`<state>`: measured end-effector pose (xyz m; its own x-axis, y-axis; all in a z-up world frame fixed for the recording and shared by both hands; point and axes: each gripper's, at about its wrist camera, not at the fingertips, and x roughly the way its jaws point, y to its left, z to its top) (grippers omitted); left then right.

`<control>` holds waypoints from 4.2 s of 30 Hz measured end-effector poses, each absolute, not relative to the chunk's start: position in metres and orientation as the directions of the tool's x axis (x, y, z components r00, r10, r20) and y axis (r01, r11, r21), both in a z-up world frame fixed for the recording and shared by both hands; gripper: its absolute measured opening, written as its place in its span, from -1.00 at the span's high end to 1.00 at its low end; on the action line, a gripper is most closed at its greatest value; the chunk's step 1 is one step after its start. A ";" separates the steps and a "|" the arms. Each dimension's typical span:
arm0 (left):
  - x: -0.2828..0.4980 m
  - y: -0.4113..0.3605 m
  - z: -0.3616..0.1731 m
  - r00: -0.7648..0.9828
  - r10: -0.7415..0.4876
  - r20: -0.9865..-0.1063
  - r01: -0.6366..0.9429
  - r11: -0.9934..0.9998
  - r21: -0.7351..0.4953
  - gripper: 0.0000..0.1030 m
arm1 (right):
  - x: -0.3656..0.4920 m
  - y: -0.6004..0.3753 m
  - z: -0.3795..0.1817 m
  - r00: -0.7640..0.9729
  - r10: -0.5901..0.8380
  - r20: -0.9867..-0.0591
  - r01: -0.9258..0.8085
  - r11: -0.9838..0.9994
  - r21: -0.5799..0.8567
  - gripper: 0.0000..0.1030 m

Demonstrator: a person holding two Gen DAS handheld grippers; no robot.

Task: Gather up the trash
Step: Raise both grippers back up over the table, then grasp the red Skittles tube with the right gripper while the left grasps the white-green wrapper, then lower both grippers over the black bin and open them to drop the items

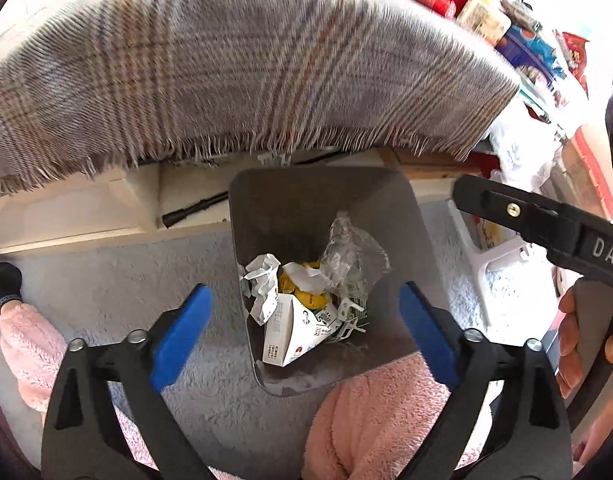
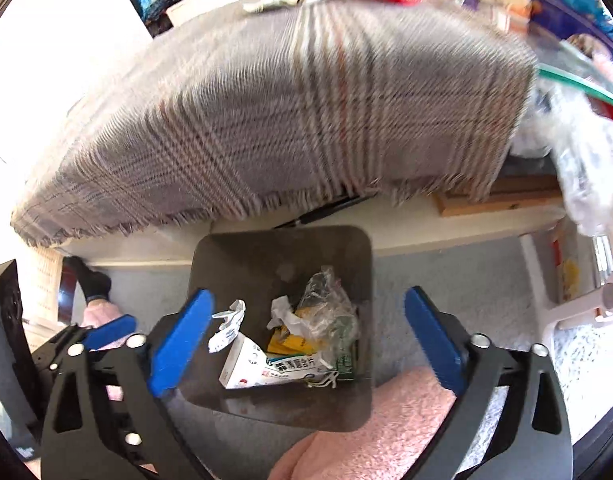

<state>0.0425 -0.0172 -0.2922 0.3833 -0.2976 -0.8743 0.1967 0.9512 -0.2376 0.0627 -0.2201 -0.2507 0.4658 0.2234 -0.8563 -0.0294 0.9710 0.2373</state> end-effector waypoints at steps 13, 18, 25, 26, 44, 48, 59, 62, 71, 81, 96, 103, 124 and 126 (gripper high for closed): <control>0.046 0.000 -0.230 0.489 -0.306 -0.817 0.190 0.951 -0.242 -0.84 | 0.057 -0.252 -0.203 0.538 0.215 -0.815 -0.012 0.969 0.248 -0.93; 0.068 0.009 -0.198 0.529 -0.296 -0.796 0.187 0.955 -0.231 -0.84 | 0.075 -0.270 -0.180 0.574 0.204 -0.793 0.000 0.968 0.249 -0.93; 0.120 0.005 -0.169 0.568 -0.277 -0.775 0.197 0.960 -0.198 -0.84 | 0.120 -0.291 -0.156 0.624 0.147 -0.767 0.018 0.979 0.202 -0.93; 0.130 0.004 -0.165 0.573 -0.274 -0.773 0.197 0.961 -0.195 -0.84 | 0.128 -0.293 -0.154 0.630 0.143 -0.763 0.018 0.980 0.198 -0.93; 0.299 -0.046 -0.143 0.588 -0.237 -0.773 0.196 0.969 -0.148 -0.77 | 0.260 -0.294 -0.166 0.606 0.102 -0.789 -0.017 0.993 0.116 -0.33; 0.333 -0.061 -0.148 0.564 -0.249 -0.787 0.198 0.966 -0.163 -0.67 | 0.279 -0.294 -0.172 0.589 0.095 -0.803 -0.022 0.995 0.102 -0.22; 0.405 -0.110 -0.172 0.508 -0.247 -0.825 0.223 0.963 -0.151 -0.68 | 0.314 -0.291 -0.187 0.541 0.104 -0.835 -0.062 0.995 0.084 -0.22; 0.417 -0.121 -0.183 0.491 -0.229 -0.840 0.230 0.965 -0.129 -0.67 | 0.318 -0.290 -0.192 0.542 0.090 -0.836 -0.058 0.996 0.069 -0.22; 0.430 -0.125 -0.200 0.483 -0.155 -0.862 0.208 0.976 -0.059 0.36 | 0.315 -0.291 -0.190 0.554 0.083 -0.829 -0.052 0.996 0.066 0.22; 0.379 -0.072 -0.184 0.491 -0.125 -0.862 0.146 0.987 -0.060 0.55 | 0.263 -0.291 -0.184 0.540 0.147 -0.829 -0.056 0.989 0.139 0.23; 0.190 -0.027 -0.168 0.523 -0.193 -0.830 0.132 0.981 -0.145 0.56 | 0.143 -0.257 -0.170 0.538 0.194 -0.821 -0.043 0.978 0.202 0.23; 0.106 -0.020 -0.171 0.561 -0.235 -0.793 0.186 0.970 -0.156 0.56 | 0.081 -0.241 -0.175 0.544 0.232 -0.807 -0.070 0.970 0.232 0.23; 0.043 -0.038 -0.280 0.397 -0.342 -0.852 0.200 0.938 -0.283 0.56 | 0.021 -0.211 -0.271 0.438 0.192 -0.878 -0.070 0.981 0.180 0.23; 0.044 -0.038 -0.287 0.384 -0.343 -0.857 0.201 0.937 -0.285 0.55 | 0.020 -0.211 -0.276 0.427 0.189 -0.884 -0.068 0.982 0.177 0.23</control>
<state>0.0439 -0.0382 -0.2874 0.3845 -0.3430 -0.8570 0.2006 0.9373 -0.2852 0.0203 -0.2106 -0.2761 0.4270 0.1889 -0.8843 -0.0685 0.9819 0.1767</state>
